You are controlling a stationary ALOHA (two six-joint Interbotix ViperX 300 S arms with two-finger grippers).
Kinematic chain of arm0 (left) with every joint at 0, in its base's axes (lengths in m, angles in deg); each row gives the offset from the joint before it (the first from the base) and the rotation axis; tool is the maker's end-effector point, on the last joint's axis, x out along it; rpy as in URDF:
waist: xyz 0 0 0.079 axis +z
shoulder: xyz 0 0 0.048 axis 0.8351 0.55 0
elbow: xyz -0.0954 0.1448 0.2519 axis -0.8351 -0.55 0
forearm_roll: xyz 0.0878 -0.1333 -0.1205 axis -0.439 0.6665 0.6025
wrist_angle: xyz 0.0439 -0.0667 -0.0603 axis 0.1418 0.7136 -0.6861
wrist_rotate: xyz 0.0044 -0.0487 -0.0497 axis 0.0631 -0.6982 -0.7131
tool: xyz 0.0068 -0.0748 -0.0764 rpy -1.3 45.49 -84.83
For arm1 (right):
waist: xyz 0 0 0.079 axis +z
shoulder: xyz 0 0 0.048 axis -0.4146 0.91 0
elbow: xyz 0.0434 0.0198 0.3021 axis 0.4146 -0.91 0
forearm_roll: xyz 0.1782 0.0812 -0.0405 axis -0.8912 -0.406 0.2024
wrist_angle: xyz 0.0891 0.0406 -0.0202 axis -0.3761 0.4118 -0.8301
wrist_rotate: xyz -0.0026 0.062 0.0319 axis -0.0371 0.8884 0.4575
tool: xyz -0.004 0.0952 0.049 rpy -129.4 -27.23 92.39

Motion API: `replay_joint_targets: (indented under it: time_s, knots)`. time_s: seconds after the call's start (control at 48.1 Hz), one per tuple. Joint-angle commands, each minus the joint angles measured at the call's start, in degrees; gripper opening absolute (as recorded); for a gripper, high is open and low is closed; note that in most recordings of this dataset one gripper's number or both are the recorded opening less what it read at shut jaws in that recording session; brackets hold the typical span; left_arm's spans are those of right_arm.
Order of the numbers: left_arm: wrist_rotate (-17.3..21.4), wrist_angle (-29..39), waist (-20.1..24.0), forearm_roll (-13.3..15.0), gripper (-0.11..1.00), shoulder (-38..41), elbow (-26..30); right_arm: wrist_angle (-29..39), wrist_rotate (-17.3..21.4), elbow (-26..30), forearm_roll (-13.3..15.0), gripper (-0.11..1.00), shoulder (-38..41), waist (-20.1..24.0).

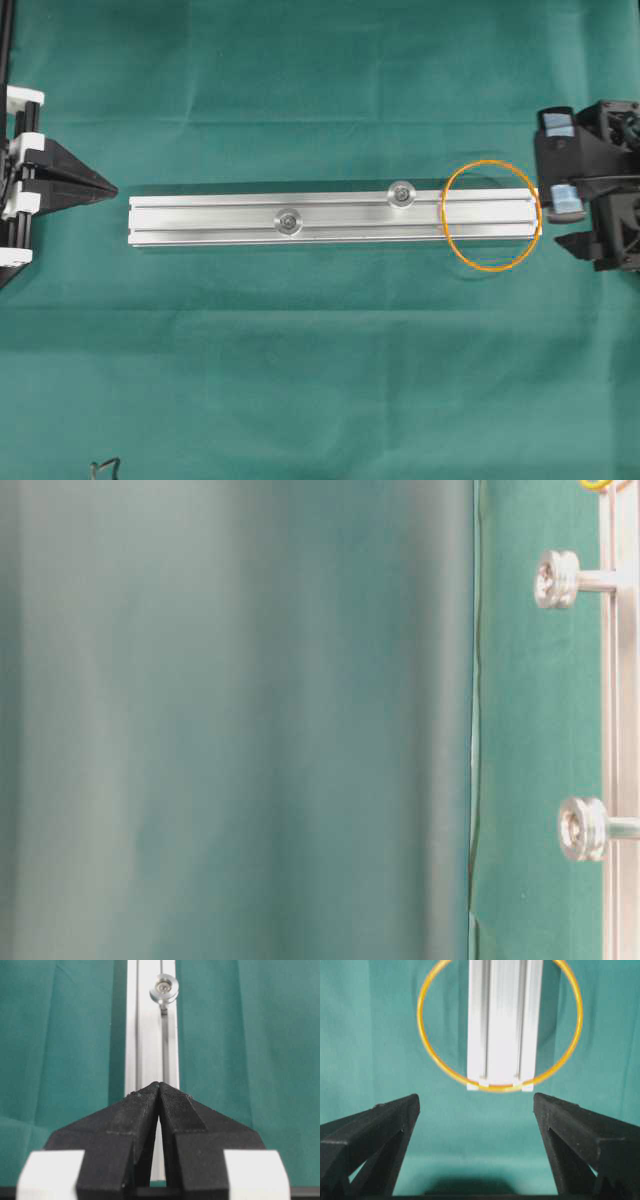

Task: Hook the rubber onto the shaft.
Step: 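Close the right gripper on the near edge of the orange band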

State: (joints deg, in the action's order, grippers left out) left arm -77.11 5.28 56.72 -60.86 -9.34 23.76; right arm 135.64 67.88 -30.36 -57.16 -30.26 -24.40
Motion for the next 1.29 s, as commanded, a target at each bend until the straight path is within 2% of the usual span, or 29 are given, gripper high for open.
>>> replay_joint_targets:
  time_s: [0.0, 0.333, 1.269]
  knots:
    - [0.0, -0.3, 0.1, -0.2, 0.00, 0.5, 1.7, -1.4, 0.0, 2.9, 0.0, 0.99, 1.6, 0.0]
    - [-0.1, -0.3, 0.1, -0.2, 0.00, 0.4, 1.8, -3.3, -0.2, 5.1, 0.0, 0.99, 5.1, 0.0]
    - [-0.1, -0.2, 0.1, -0.2, 0.00, 0.5, 1.7, -3.4, -0.2, 5.1, 0.1, 0.99, 5.1, 0.0]
